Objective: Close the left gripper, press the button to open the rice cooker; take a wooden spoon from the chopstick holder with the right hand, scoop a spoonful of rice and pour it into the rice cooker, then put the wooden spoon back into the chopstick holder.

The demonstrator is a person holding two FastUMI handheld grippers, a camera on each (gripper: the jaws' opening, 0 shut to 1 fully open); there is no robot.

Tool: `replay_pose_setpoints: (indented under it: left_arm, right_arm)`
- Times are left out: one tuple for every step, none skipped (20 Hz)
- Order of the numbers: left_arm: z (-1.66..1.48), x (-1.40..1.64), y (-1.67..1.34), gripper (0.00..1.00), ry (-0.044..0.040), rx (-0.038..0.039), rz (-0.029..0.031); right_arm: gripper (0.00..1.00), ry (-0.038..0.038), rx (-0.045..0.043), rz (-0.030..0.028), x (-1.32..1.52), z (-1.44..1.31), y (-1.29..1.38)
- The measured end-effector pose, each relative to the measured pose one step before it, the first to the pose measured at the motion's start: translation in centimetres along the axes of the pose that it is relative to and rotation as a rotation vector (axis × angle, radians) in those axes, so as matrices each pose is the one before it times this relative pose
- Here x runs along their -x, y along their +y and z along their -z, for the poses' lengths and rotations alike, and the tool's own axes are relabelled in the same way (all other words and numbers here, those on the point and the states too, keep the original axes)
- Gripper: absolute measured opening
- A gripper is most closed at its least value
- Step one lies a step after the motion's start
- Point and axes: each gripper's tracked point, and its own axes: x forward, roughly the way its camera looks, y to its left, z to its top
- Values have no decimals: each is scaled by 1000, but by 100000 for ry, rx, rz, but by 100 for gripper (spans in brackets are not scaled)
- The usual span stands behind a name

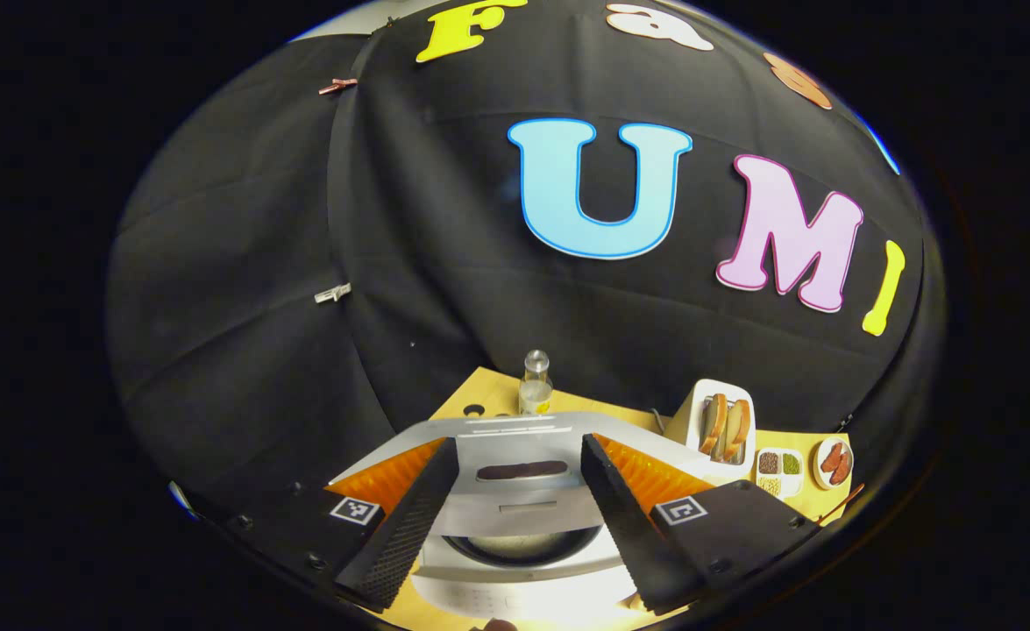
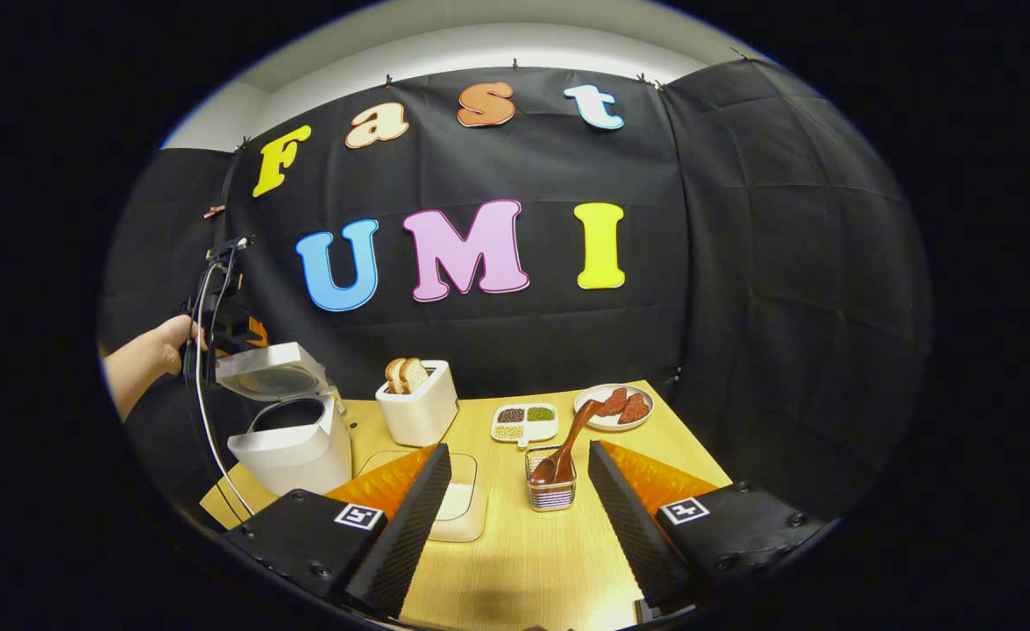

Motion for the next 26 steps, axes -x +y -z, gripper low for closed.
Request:
replay_pose_setpoints:
  left_arm:
    - [1017,161,-70,99,675,291,199]
    - [927,93,-95,99,383,-163,75]
    - [851,-5,-95,99,334,-474,-187]
    - [771,20,-11,99,277,-766,-160]
    - [877,-42,-99,99,649,-928,-159]
    - [906,-87,-62,99,593,-232,-28]
    - [892,-83,-112,99,1000,-43,-20]
    - [945,-164,-30,99,1645,271,-54]
    - [897,-172,-20,99,1392,646,-186]
    - [717,-187,-76,99,1264,126,-241]
    - [750,-253,-124,99,1113,-698,-246]
    - [760,-347,-94,99,1330,-664,-174]
    - [690,-242,-71,99,1312,-310,185]
    - [740,-292,-63,99,1408,-226,69]
    - [634,-356,-52,99,1451,-295,85]
    - [727,-266,-25,99,1461,-166,-57]
    - [297,-169,-39,99,550,-475,31]
    - [271,-214,-157,99,-49,-339,277]
    - [-10,-137,-90,100,0,-660,249]
    - [126,-117,-197,100,464,-520,-17]
    - [41,-62,-91,100,336,386,-70]
    - [59,48,-49,100,-23,567,-7]
    - [-97,-21,54,100,-738,50,-19]
    - [55,77,-2,100,-639,-234,-32]
    - [132,22,63,100,-797,-412,-39]
    - [-73,115,20,100,-655,-495,144]
  right_arm:
    - [98,188,487,-515,-118,62,29]
    - [98,308,345,-656,-95,162,135]
    - [98,524,107,-825,-63,215,188]
    - [98,538,69,-849,-57,258,238]
    - [98,595,202,-689,5,204,156]
    - [98,690,195,-532,-72,383,42]
    - [98,588,-67,-518,-12,220,68]
    - [98,622,-394,-466,-3,219,175]
    - [98,667,-294,-293,-49,327,55]
    - [98,624,-114,-150,-58,344,22]
    - [98,564,-57,-98,-51,147,-7]
    - [98,440,-110,-116,78,182,74]
    - [98,573,-75,-220,-59,215,82]
    - [99,832,-107,-281,-158,342,74]
    - [98,1035,-135,-254,-46,344,96]
    - [98,758,-164,-373,-24,238,156]
    - [99,505,-8,-366,-67,153,123]
    - [99,201,86,-78,18,75,83]
    - [99,-6,-6,153,-4,-36,-32]
    - [99,67,-250,122,-133,148,-50]
    - [99,292,-368,140,-48,91,-19]
    - [98,473,-411,68,4,187,76]
    - [99,490,-548,-31,-81,126,-23]
    - [99,415,-624,-119,-107,151,9]
    - [99,378,-406,109,16,42,21]
    - [99,92,-244,-17,18,84,-20]
